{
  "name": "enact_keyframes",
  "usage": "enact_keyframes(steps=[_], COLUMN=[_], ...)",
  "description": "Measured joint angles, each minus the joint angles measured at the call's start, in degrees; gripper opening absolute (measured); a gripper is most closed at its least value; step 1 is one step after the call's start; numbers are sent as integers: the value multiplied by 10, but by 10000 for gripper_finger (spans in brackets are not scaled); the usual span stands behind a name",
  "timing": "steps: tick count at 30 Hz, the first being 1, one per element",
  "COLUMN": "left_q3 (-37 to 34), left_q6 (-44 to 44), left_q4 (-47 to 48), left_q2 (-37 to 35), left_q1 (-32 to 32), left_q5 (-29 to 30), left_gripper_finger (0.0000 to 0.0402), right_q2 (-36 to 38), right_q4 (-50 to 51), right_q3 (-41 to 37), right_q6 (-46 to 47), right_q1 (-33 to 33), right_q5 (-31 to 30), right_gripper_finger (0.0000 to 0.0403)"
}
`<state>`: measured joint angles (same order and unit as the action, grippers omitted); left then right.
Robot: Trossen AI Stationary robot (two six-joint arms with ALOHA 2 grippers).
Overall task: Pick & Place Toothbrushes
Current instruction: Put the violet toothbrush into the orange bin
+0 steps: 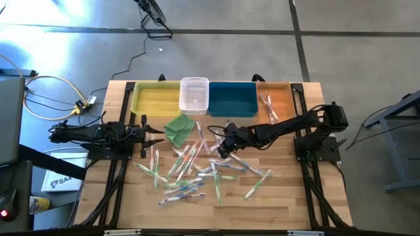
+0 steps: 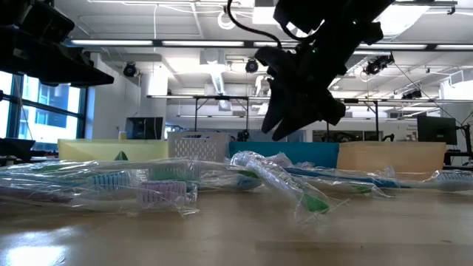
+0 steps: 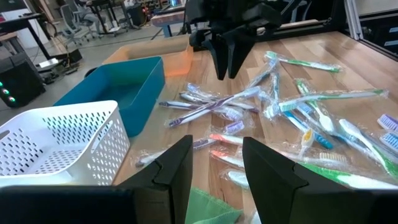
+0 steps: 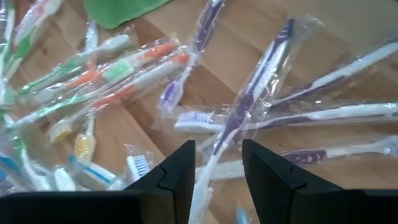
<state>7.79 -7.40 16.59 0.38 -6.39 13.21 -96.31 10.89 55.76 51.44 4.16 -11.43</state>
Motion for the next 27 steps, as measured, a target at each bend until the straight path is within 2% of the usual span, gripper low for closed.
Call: enact_keyframes(steps=[6,22,27], left_q3=[0,0,0], left_q6=[0,-2,-3], left_q4=[0,4,3], left_q2=[0,0,0], left_q1=[0,0,0], left_q5=[0,-2,-1], left_gripper_finger=[136,136,136], right_q2=[-15,-38,-65], right_q4=[-6,-34,-42], right_q3=[0,0,0], right_q6=[23,13,40], right_q1=[0,16,16], right_q5=[-40,-34,-32], right_gripper_finger=[126,126,126])
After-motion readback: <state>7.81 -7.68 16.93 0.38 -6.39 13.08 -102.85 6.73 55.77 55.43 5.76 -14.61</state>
